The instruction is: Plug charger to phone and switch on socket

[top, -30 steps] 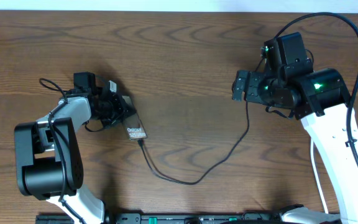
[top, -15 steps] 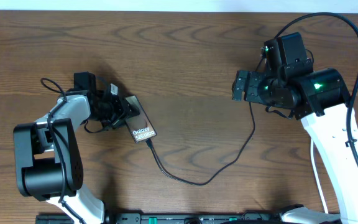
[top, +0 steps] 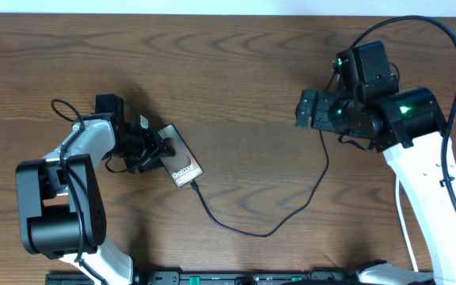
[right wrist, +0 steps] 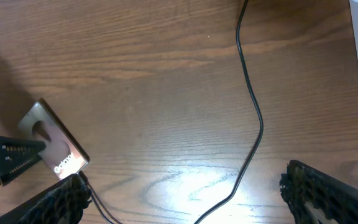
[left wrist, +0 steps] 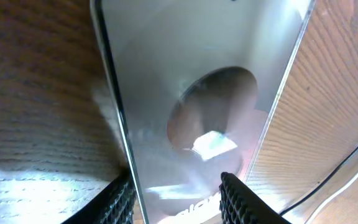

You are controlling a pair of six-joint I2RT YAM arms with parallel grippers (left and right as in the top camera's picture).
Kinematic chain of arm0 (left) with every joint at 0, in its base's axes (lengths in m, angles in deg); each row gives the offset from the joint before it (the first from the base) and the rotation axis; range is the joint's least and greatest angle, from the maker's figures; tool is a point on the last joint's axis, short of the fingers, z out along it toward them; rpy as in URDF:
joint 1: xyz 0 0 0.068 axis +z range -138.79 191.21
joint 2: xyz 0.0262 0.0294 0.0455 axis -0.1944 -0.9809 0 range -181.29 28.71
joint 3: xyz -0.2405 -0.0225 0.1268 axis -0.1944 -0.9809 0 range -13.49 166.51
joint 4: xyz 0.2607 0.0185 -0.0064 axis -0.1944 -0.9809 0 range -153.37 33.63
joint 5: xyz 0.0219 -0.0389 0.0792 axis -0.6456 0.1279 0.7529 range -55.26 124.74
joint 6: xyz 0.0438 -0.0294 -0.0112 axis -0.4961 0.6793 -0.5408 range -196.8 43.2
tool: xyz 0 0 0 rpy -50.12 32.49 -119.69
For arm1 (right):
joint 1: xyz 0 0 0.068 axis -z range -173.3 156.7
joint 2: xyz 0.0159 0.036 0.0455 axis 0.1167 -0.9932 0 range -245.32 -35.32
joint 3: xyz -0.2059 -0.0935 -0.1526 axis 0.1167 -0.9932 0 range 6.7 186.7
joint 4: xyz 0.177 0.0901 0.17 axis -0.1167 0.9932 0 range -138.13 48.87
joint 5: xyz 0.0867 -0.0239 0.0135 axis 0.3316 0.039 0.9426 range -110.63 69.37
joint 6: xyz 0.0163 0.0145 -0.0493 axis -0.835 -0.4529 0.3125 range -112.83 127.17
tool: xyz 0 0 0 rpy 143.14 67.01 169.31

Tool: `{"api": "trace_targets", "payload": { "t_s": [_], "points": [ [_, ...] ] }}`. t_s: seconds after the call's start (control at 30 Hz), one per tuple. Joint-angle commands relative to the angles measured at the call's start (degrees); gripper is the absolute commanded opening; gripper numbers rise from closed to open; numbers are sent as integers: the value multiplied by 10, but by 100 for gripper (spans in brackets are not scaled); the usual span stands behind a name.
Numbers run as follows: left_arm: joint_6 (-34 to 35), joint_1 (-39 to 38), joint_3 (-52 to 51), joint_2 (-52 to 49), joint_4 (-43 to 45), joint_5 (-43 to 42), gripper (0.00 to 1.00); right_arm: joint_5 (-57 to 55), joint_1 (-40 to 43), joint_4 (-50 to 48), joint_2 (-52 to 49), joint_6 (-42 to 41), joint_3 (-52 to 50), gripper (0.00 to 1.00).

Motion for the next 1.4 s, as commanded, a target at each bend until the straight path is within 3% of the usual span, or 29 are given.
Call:
{"api": "trace_targets", "payload": {
  "t_s": [0.0, 0.33, 0.6, 0.73, 0.87, 1.1, 1.23, 1.37],
  "points": [
    [16, 1, -19, -26, -10, 97, 45, -9, -3, 1, 7, 9, 7, 99],
    [37, 1, -19, -6, -13, 96, 45, -31, -2, 0, 7, 9, 6, 99],
    [34, 1, -19, 180, -19, 96, 45, -144, 10, -28, 7, 9, 6, 99],
    [7, 1, -19, 320, -27, 96, 50, -178, 61, -59, 7, 27, 7, 99],
    [-21, 1, -19, 447, -40, 96, 56, -93, 172, -122, 2, 87, 7, 99],
    [-22, 1, -19, 584, -50, 96, 66, 173, 375, -188, -61, 139, 7, 99],
    [-22, 1, -19, 629, -50, 96, 68, 310, 439, -192, -135, 191, 7, 99],
    [-22, 1, -19, 645, -50, 96, 68, 355, 455, -189, -214, 256, 7, 99]
  ]
}}
